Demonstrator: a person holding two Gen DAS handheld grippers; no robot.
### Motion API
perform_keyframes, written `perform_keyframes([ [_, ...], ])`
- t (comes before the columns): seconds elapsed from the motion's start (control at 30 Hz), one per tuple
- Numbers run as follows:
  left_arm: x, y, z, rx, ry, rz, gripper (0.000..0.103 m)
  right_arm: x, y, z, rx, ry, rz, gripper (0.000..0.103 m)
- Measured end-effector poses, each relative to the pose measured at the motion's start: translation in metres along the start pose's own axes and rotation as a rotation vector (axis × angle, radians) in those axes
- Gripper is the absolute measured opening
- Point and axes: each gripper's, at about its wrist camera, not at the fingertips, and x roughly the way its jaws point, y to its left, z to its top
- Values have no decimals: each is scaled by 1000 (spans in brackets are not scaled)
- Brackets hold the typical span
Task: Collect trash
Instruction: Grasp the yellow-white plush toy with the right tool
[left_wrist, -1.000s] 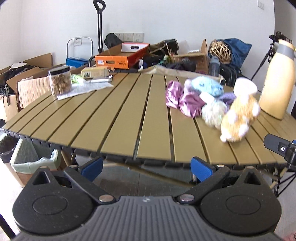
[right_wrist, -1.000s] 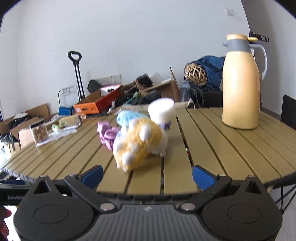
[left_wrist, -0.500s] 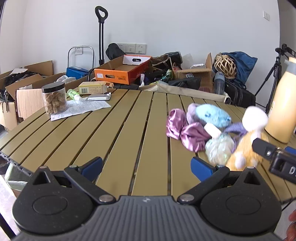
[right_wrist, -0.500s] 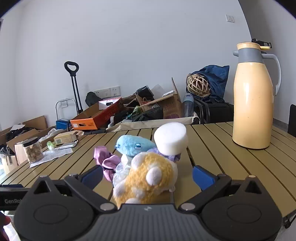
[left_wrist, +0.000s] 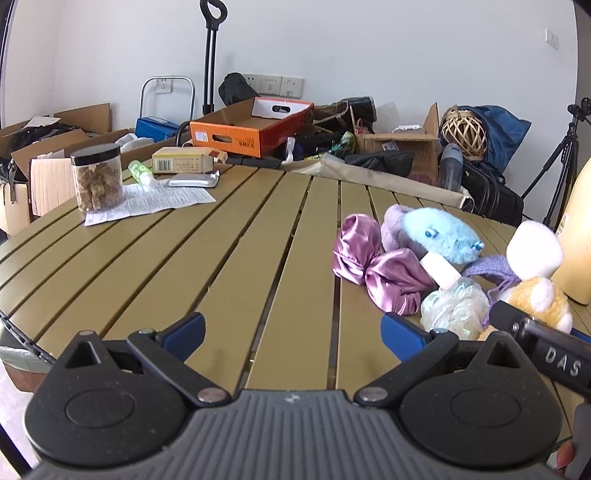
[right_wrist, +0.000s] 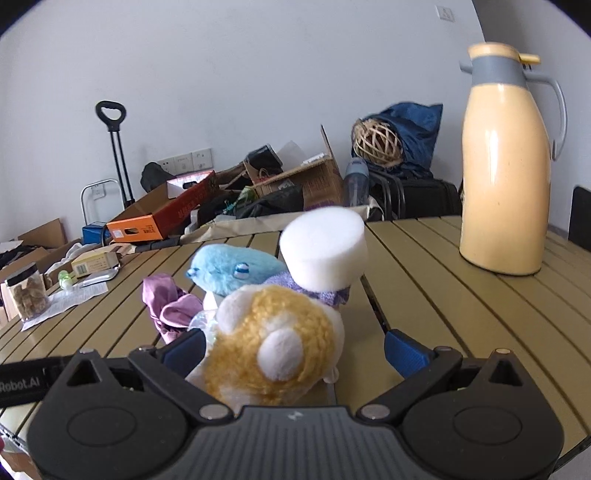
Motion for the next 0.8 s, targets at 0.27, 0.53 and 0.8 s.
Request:
perform_keyframes([
  [0.27, 2, 2, -6, 14, 10, 13, 103, 10, -15, -5, 124, 28, 61, 77],
  [0.53, -2, 2, -9, 28, 5, 9, 103, 7, -20, -8, 173, 21, 138, 59],
  [0.8, -3, 4, -9, 26, 5, 10, 103, -16, -28, -5, 150, -20, 167, 57],
])
